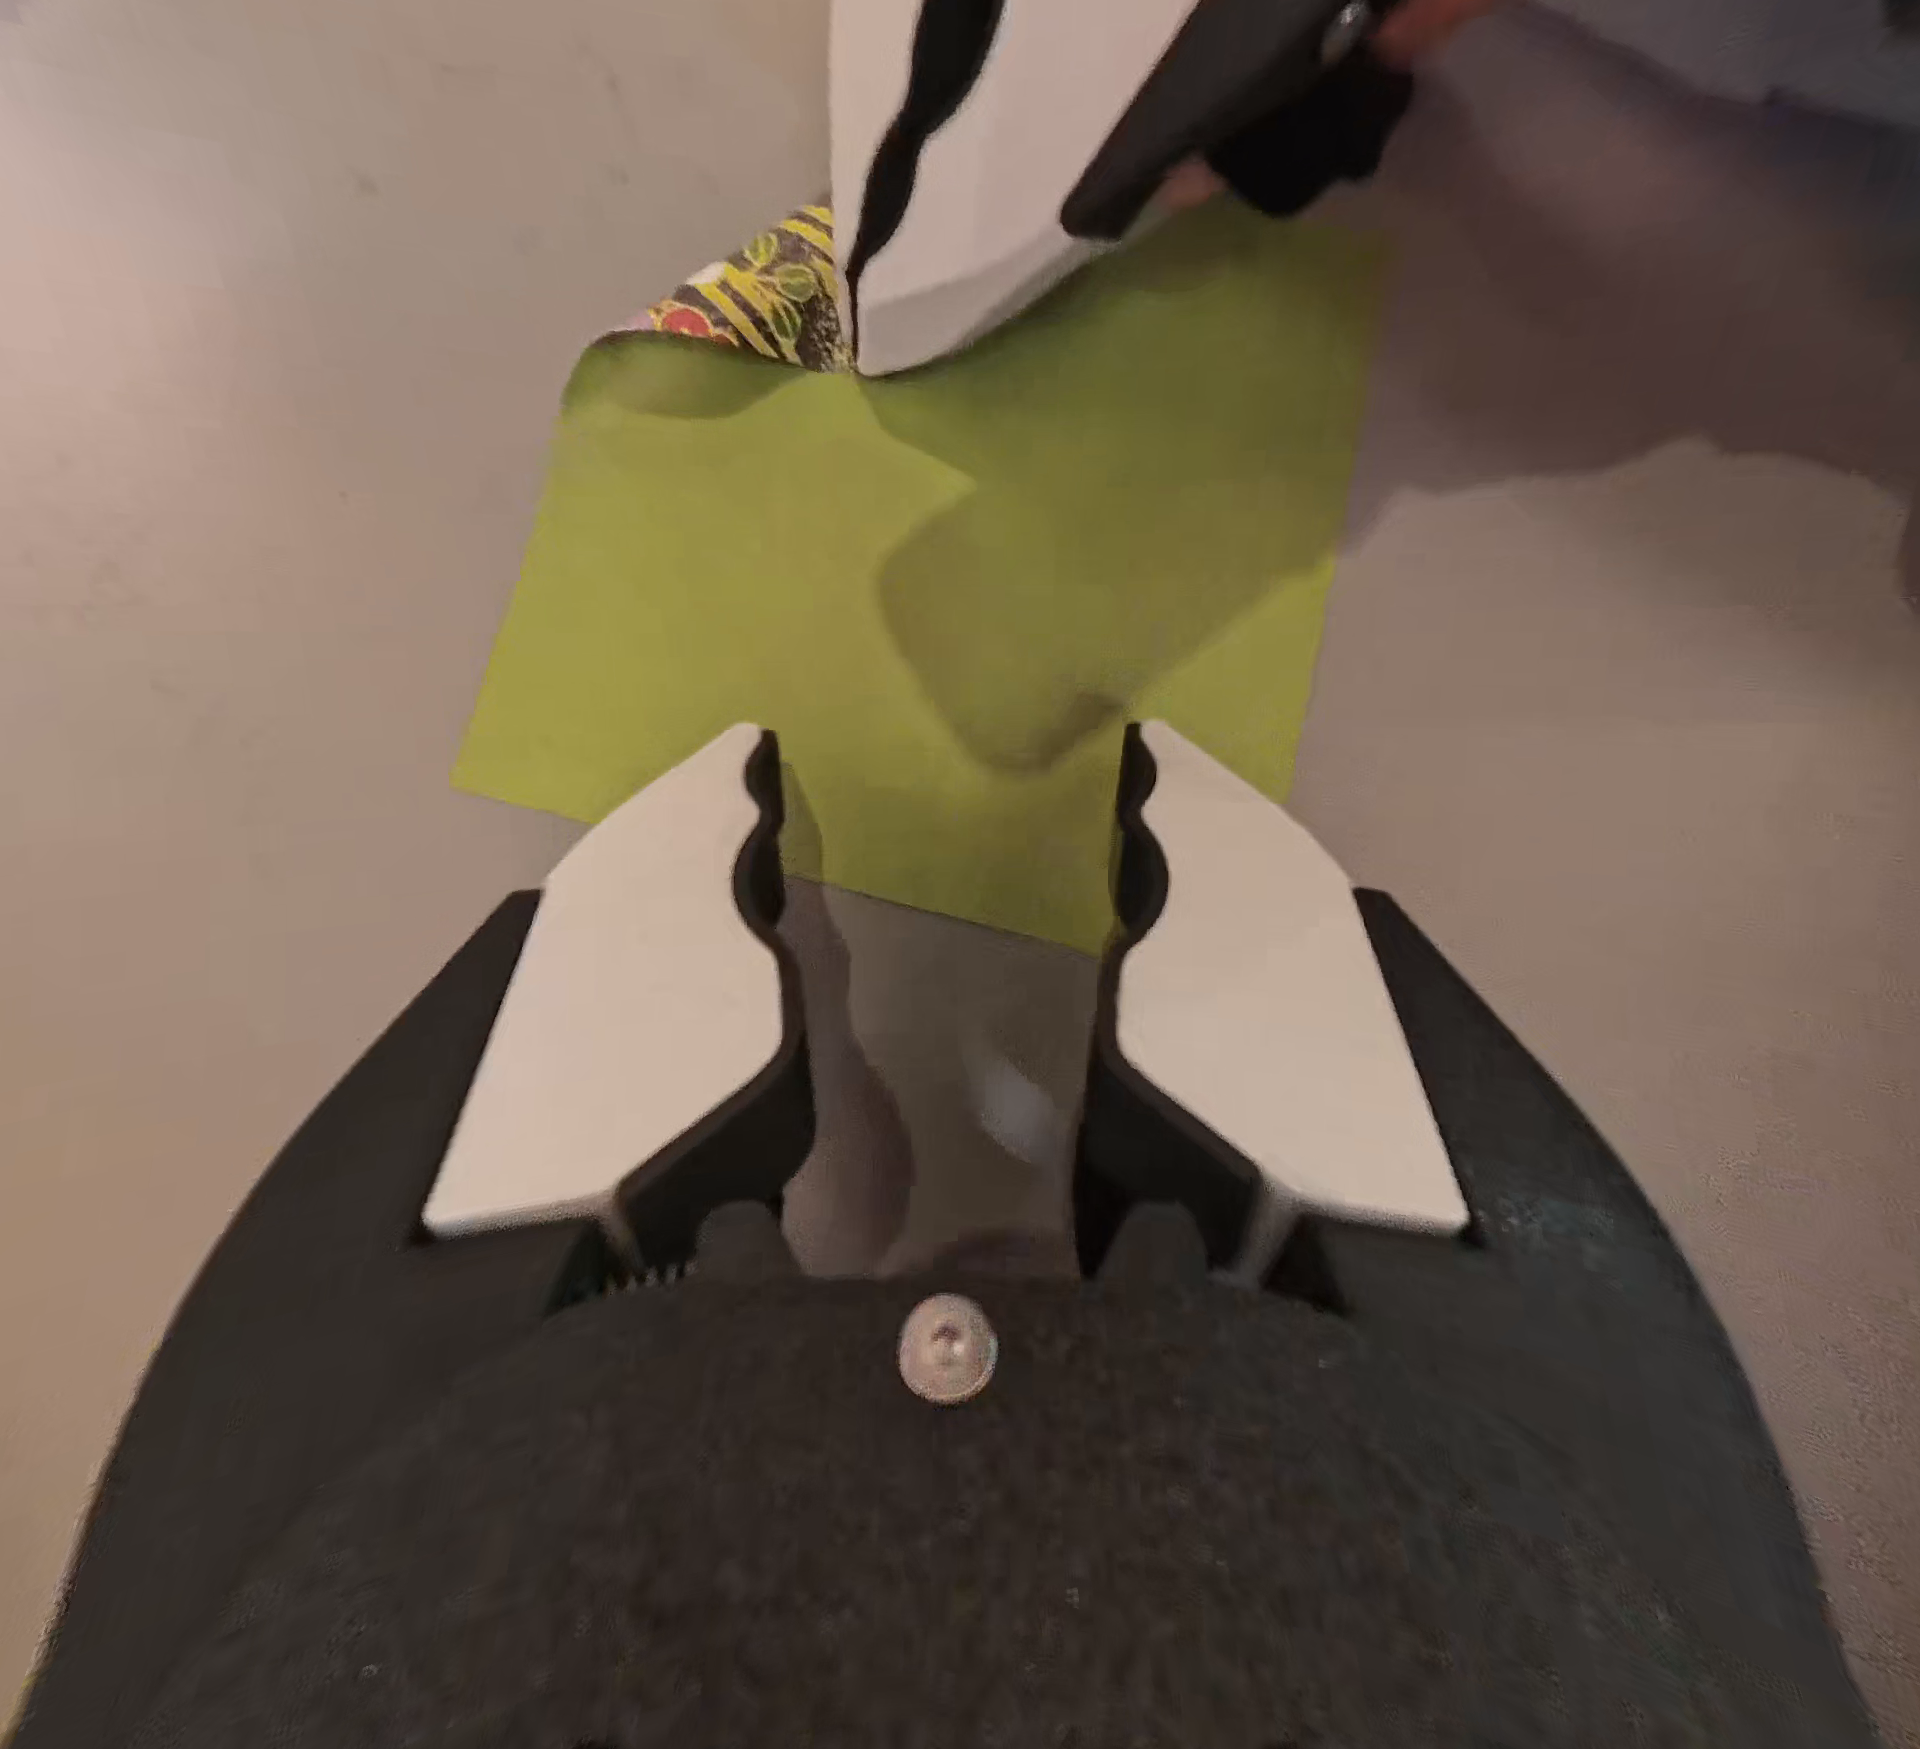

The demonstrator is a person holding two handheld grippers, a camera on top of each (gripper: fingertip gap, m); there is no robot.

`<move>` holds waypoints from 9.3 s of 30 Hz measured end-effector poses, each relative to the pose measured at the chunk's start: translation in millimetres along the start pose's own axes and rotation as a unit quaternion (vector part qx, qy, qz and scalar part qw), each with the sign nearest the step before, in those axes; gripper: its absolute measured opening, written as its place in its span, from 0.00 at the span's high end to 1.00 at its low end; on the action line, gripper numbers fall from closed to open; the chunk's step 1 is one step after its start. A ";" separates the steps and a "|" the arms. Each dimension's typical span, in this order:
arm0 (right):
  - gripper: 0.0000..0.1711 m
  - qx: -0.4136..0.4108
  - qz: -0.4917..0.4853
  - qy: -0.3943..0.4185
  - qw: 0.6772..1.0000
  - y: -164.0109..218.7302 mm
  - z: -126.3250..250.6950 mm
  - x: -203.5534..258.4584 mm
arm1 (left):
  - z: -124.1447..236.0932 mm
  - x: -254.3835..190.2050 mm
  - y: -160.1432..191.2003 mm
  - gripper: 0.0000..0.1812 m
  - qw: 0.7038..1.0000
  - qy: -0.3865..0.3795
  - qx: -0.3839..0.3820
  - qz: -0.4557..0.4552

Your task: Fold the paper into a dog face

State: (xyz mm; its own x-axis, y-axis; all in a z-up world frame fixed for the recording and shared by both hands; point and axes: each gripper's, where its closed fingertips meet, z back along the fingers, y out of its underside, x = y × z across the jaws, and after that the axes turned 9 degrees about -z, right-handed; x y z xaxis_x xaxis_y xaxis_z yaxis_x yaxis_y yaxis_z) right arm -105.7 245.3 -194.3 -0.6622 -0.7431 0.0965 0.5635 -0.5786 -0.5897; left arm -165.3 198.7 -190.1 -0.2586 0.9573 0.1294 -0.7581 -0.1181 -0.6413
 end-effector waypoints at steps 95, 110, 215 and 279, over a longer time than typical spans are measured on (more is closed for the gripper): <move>1.00 0.026 0.035 -0.112 0.993 43.1 21.1 84.7 | -16.6 8.5 -11.8 1.00 0.992 0.049 -0.023 -0.114; 1.00 0.000 -0.017 -0.136 0.991 42.9 21.7 84.7 | 40.4 4.1 -8.1 0.86 0.996 0.040 -0.059 -0.053; 1.00 -0.002 -0.050 -0.124 0.991 43.2 22.5 82.1 | -19.3 74.5 -1.5 1.00 0.997 -0.075 0.021 0.008; 1.00 -0.004 -0.055 -0.131 0.990 42.4 21.2 83.1 | -33.3 -27.6 -37.8 1.00 0.991 0.089 0.019 -0.098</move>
State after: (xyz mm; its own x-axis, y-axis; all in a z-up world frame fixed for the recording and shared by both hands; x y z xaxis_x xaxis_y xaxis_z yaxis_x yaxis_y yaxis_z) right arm -126.4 151.9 -194.2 -0.5687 -0.7377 0.3639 0.4906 -0.6593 -0.5698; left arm -109.6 185.5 -194.6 0.0037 0.9939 0.1103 -0.8067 0.0682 -0.5870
